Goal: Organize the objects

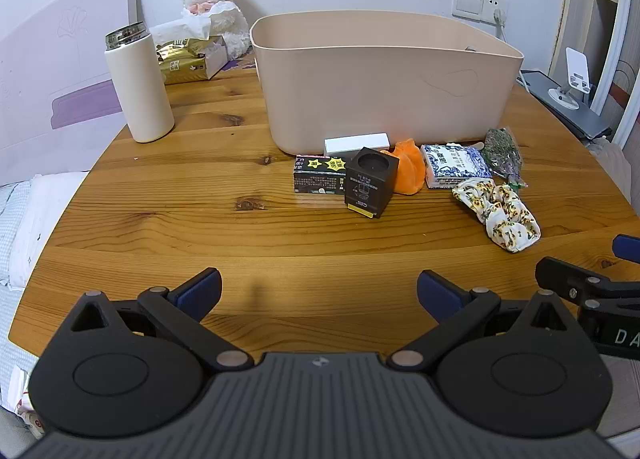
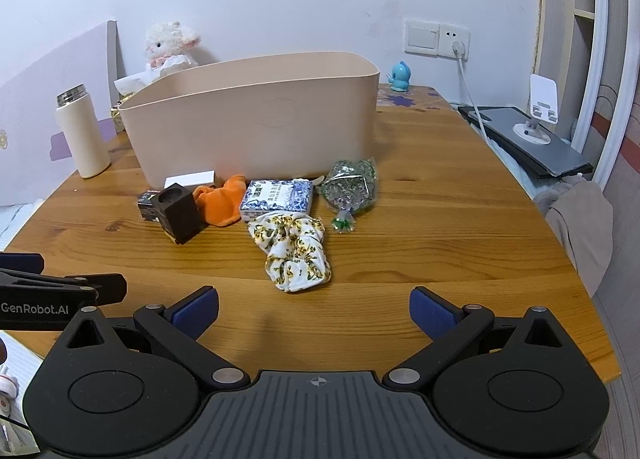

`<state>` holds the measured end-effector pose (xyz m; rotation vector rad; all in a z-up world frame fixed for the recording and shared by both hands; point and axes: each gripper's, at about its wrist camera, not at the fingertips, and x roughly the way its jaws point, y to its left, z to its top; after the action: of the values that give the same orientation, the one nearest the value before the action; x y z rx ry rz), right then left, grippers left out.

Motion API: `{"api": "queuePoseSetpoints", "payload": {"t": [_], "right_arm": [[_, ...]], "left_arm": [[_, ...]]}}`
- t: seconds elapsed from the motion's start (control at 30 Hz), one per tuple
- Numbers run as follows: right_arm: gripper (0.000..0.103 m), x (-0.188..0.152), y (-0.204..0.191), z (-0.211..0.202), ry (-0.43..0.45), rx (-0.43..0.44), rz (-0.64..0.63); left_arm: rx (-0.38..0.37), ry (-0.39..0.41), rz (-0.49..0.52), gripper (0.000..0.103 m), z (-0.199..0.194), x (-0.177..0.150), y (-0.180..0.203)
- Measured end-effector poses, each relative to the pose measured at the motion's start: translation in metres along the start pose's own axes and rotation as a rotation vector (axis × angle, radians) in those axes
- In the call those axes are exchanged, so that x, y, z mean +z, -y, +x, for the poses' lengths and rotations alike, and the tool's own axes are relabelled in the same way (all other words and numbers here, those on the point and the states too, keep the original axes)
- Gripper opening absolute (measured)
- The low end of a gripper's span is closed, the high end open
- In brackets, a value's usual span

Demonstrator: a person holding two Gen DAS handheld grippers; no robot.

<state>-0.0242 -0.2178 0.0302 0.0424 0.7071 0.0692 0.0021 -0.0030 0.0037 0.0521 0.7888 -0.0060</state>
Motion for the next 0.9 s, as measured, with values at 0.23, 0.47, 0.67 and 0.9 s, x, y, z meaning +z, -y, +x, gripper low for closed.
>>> {"api": "queuePoseSetpoints", "payload": {"t": [0.23,0.47,0.67,0.9], "right_arm": [[0.103,-0.0004,-0.0007,0.0007,0.003,-0.002,0.001],[0.103,-0.0004,-0.0007,0.0006,0.004,-0.003,0.001],[0.103,0.0,-0.0007,0.0012,0.003,-0.004,0.002],[0.103,0.0002,-0.0003,0.002,0.003,-0.006,0.001]], "left_arm": [[-0.001,0.0,0.0,0.103,0.0,0.0,-0.0001],[-0.001,-0.001,-0.001,0.103,0.0008,-0.0002,0.0003],[-0.005,-0.001,0.001,0.103,0.0024,0.0,0.0008],[-0.007,-0.002,0.001,0.103,0.0053,0.0002,0.0005]]}}
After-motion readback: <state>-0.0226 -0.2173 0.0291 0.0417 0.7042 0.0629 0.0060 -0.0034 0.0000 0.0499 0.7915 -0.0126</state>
